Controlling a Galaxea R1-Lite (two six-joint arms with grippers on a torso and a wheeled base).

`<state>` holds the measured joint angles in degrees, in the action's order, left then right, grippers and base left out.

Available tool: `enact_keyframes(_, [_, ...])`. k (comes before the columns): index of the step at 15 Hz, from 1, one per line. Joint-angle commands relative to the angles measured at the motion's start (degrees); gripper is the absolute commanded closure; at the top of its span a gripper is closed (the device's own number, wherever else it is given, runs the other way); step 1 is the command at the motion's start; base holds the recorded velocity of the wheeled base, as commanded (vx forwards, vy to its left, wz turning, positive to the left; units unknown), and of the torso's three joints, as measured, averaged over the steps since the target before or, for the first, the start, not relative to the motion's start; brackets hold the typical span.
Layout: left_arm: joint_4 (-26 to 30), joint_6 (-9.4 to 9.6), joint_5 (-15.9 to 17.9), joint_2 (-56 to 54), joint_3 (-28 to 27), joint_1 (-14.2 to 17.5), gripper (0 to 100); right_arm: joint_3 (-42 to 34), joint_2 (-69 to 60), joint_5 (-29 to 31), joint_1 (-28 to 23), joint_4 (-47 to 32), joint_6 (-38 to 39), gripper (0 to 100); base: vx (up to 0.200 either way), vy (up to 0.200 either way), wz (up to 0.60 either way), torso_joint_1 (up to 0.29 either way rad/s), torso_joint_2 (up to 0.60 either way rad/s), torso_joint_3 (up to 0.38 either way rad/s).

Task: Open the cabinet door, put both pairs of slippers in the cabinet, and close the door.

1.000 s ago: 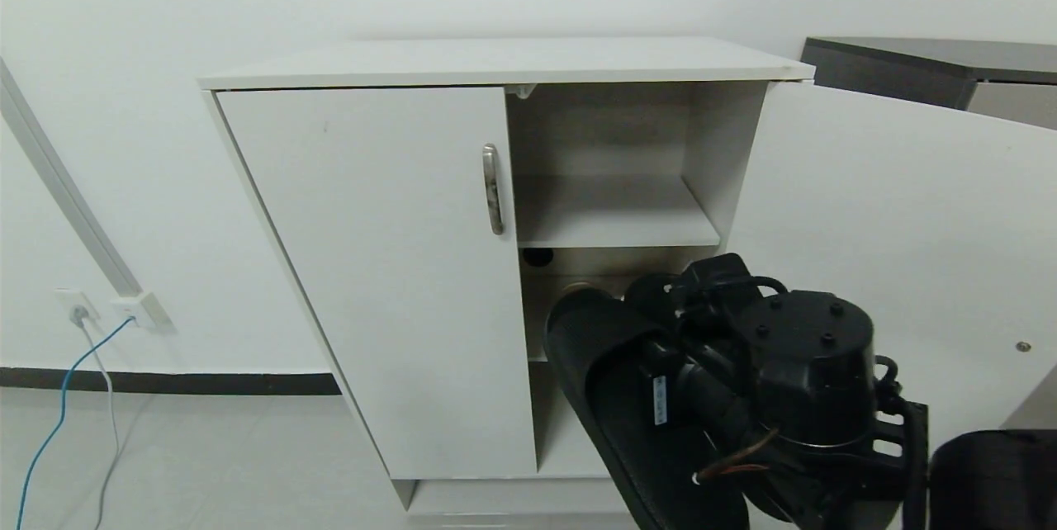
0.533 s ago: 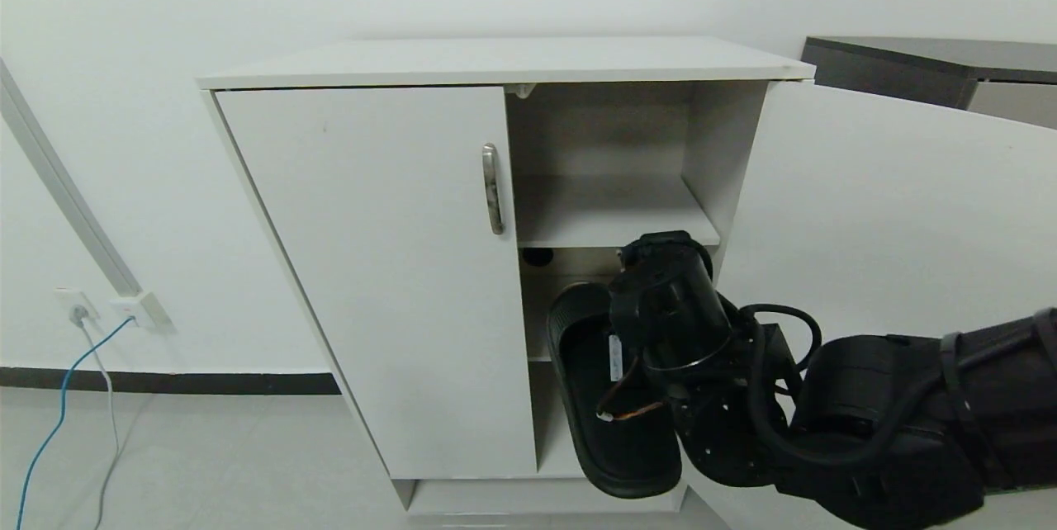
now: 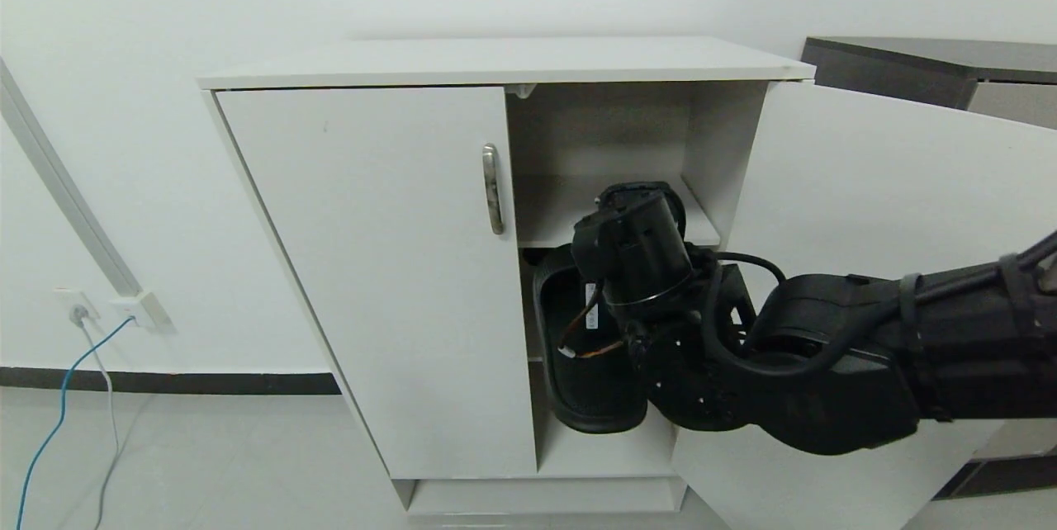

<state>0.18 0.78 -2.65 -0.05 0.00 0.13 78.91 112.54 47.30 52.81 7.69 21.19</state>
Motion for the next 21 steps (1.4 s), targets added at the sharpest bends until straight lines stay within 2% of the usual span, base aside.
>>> enact_keyframes(1, [0.0, 0.01, 0.0, 0.0, 0.0, 0.0, 100, 1.9, 1.7, 0.0, -0.9, 0.1, -1.1, 100, 0.0, 0.0, 0.0, 0.0, 0.0, 0.0])
enact_keyframes(5, [0.0, -0.08, -0.1, 0.0, 0.0, 0.0, 100, 4.8, 2.7, 0.0, -1.7, 0.1, -3.6, 100, 0.0, 0.0, 0.0, 0.0, 0.0, 0.0])
enact_keyframes(14, [0.0, -0.08, 0.0, 0.0, 0.0, 0.0, 100, 5.2, 3.0, 0.0, -2.1, 0.2, -4.8, 100, 0.0, 0.0, 0.0, 0.0, 0.0, 0.0])
enact_keyframes(21, [0.0, 0.01, 0.0, 0.0, 0.0, 0.0, 100, 5.1, 2.5, 0.0, -2.1, 0.2, -4.8, 100, 0.2, 0.0, 0.0, 0.001, 0.0, 0.003])
